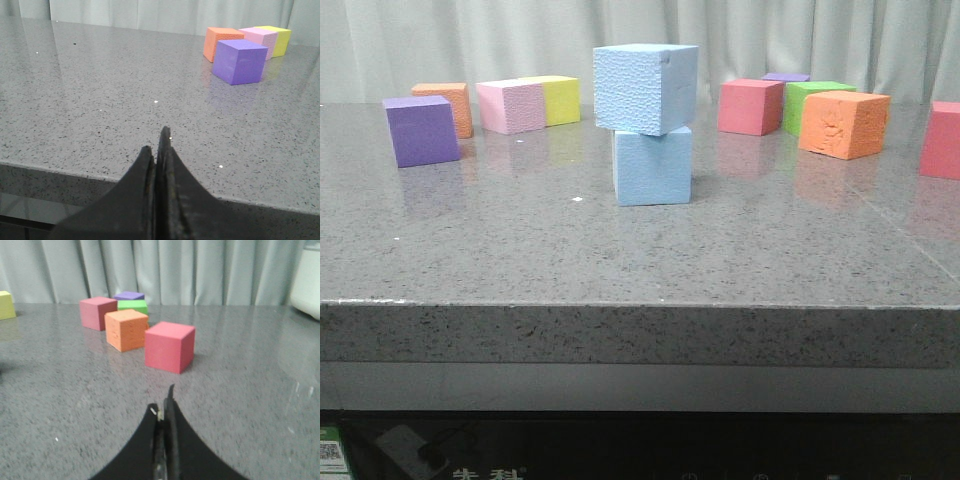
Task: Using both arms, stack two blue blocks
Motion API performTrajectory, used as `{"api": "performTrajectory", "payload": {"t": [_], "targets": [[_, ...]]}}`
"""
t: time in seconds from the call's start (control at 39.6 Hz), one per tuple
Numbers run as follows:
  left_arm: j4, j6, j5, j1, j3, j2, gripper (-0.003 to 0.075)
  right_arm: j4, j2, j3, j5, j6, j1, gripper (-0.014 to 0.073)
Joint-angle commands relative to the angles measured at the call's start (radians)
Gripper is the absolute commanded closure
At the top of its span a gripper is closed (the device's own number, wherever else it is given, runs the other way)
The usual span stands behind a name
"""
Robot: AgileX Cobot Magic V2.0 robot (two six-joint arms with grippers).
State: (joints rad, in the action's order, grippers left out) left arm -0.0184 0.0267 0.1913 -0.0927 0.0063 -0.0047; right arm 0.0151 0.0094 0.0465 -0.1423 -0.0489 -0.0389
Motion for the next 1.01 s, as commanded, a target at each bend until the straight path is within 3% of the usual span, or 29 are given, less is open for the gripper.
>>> {"api": "performTrajectory", "payload": {"t": [0.0,0.35,0.98], "targets": [[-0.01,0.0,-0.089,-0.002,0.037,-0.023,0.0738,0.026,-0.042,-0.011,0.041,0.007,-0.021,0.0662],[-0.01,0.0,-0.089,-0.002,0.037,-0.023,0.0738,0.054,-0.038,-0.073,-0.042,0.007,-0.021,0.0662],[-0.01,0.0,-0.089,-0.002,0.037,-0.023,0.0738,0.054,-0.038,-0.073,-0.042,0.007,-0.021,0.0662]]}}
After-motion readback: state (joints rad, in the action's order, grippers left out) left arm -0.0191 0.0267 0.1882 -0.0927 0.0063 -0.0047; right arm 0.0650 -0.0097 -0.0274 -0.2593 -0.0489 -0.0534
